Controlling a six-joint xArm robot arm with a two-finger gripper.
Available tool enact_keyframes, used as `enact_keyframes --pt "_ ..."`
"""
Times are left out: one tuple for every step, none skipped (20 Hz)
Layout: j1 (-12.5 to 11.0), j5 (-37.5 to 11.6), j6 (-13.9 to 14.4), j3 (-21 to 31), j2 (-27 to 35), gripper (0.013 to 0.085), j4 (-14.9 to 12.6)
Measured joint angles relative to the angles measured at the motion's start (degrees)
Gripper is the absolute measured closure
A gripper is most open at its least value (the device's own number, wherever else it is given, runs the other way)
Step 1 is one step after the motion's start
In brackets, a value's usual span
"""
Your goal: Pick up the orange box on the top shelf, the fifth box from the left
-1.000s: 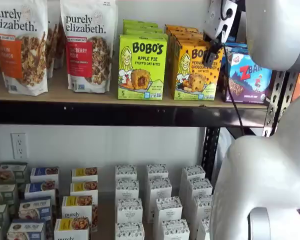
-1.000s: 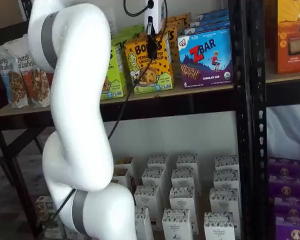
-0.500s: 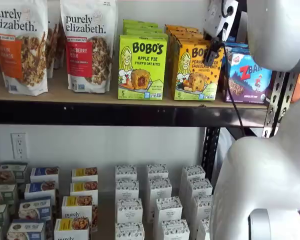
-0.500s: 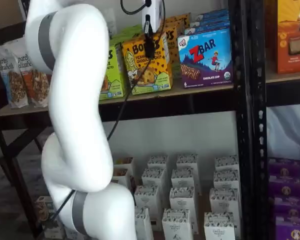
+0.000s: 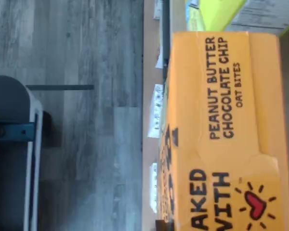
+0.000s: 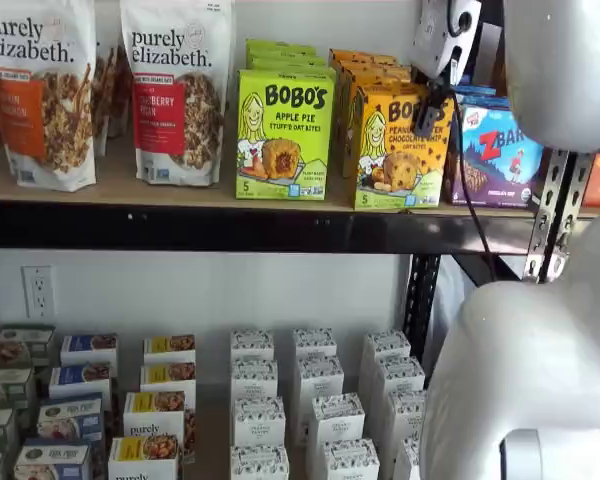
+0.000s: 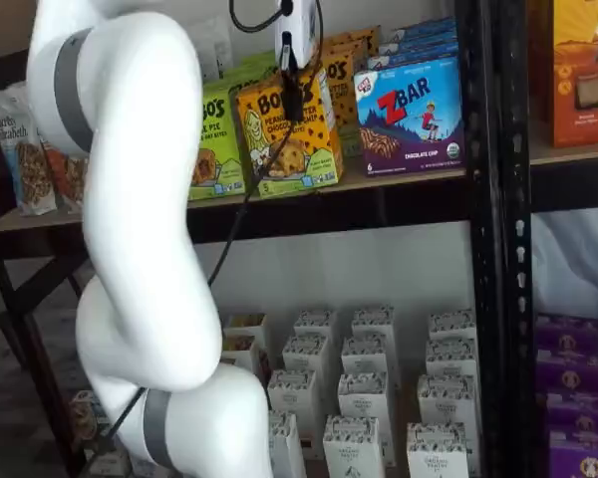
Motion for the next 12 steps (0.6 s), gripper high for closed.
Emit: enact_keyframes --pt "0.0 0.4 0.0 0.5 -0.6 0.0570 -0.1" --pt "-0.1 0.8 -0.1 1.0 -1.1 0.0570 -0.1" --pt "-0.2 1.1 -0.1 1.6 -1.8 0.0570 -0.2" --pt "-0.2 1.3 -0.2 2.1 -2.3 0.0570 -0.2" --pt "-0.2 1.4 -0.2 2.7 -2.9 0.0570 -0.4" --pt "-0.3 1.5 -0.3 3.3 -3.4 0.0570 -0.5" --pt "-0.3 1.6 -0.3 3.7 -3.9 0.0570 -0.6" --pt "-0.3 1.8 -0.4 4.2 -4.4 0.0570 -0.7" --pt "-0.4 2.0 -0.5 4.6 -4.8 0.0570 -0.7" --pt "-0.5 2.3 -0.5 5.0 -5.2 0.0570 -0.7" --pt "-0.6 2.4 -0.6 5.5 -5.7 0.0570 -0.7" --pt "-0.6 2.6 -0.7 5.9 -6.1 0.0570 -0.7"
